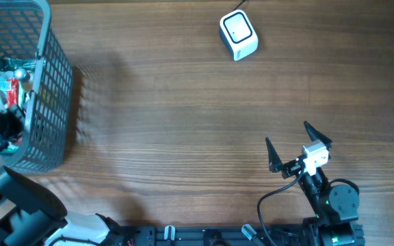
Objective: Scan the item barcode
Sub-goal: 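Grasp the Kleenex-topped green jar with the left gripper and lift it out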
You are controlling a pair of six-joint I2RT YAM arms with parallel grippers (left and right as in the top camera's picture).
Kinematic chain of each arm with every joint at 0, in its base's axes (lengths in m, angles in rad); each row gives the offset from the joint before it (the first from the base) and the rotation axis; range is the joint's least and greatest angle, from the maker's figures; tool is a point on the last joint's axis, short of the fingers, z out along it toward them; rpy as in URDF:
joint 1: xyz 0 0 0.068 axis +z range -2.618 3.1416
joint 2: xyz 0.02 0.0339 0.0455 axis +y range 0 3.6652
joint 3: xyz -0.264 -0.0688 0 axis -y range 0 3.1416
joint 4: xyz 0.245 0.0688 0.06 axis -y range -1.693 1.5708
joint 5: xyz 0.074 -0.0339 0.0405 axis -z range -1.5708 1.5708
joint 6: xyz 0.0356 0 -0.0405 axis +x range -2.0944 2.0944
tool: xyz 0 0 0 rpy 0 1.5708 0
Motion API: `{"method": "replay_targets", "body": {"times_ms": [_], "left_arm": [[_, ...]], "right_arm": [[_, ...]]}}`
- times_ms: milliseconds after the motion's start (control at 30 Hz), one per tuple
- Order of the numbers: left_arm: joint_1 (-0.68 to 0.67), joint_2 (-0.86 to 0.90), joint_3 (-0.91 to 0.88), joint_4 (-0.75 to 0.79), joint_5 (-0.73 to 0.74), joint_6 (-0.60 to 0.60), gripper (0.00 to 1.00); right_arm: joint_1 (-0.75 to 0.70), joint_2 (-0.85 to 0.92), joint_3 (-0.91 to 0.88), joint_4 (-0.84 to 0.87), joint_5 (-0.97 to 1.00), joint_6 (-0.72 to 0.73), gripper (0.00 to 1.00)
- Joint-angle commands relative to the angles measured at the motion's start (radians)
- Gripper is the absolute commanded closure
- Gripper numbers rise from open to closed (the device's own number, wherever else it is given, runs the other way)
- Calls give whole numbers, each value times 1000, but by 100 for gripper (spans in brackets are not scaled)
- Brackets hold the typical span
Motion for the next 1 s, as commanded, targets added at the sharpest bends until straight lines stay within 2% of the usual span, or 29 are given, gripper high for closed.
{"method": "replay_targets", "body": {"times_ms": [0, 233, 667, 967], "left_arm": [[6, 10, -66, 53, 21, 16, 0], [6, 11, -117, 135, 65, 16, 1], [6, 11, -117, 137, 88, 16, 35], [6, 7, -97, 134, 87, 15, 39]], "right_arm": [[-5, 1, -1, 3, 12, 5, 0], [-5, 1, -1, 3, 13, 5, 0], [-5, 1, -1, 3, 12, 5, 0], [-5, 1, -1, 3, 12, 4, 0]]}}
